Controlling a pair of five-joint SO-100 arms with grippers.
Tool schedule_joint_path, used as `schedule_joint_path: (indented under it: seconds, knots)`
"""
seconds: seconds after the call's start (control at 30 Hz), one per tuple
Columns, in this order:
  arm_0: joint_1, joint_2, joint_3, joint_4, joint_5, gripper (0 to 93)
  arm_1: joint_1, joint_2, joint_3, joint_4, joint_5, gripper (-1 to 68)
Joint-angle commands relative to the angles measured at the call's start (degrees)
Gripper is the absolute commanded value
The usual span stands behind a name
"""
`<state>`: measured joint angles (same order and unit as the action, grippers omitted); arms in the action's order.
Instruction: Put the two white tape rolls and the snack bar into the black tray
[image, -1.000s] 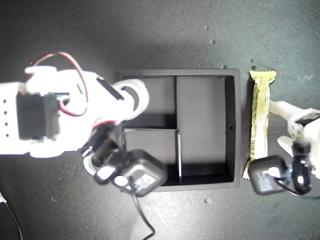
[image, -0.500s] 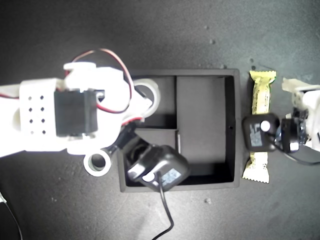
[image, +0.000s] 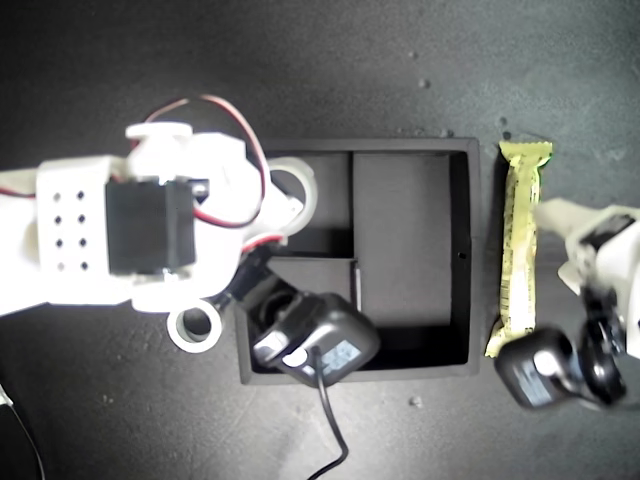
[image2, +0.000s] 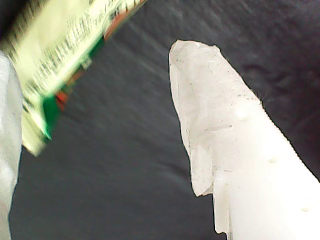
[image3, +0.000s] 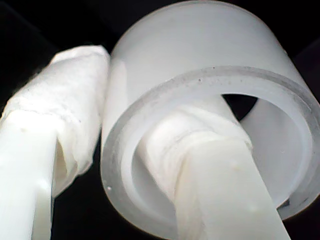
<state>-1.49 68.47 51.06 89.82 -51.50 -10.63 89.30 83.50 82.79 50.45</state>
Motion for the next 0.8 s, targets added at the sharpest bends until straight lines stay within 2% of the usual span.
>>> schedule_joint_path:
  seconds: [0.0,0.1,0.4,0.6,0.7,0.77]
  knots:
    - [1.32,0.70,-2.90,0.26,-0.88,0.1,-2.20,1.67,-1.41,-0.88,-10.20,18.4]
    - [1.67,-0.09,-3.69,0.35,-1.41,0.1,-2.99,1.67,3.25,-5.01,-12.57,19.2]
    - [2.20,-0.88,-4.13,0.79,-1.93,0.1,0.09,1.05,15.82,-19.86,-13.89,22.5]
    - [1.76,-3.52,-5.89,0.97,-1.93,0.1,2.02,-6.33,14.41,-20.92,-15.64,24.4]
    - [1.58,-5.01,-6.50,1.23,-1.93,0.1,3.52,-8.53,15.56,-21.18,-16.17,23.6]
    - [1.49,-5.98,-6.94,1.49,-1.85,0.1,4.57,-8.61,17.49,-21.97,-16.52,20.5]
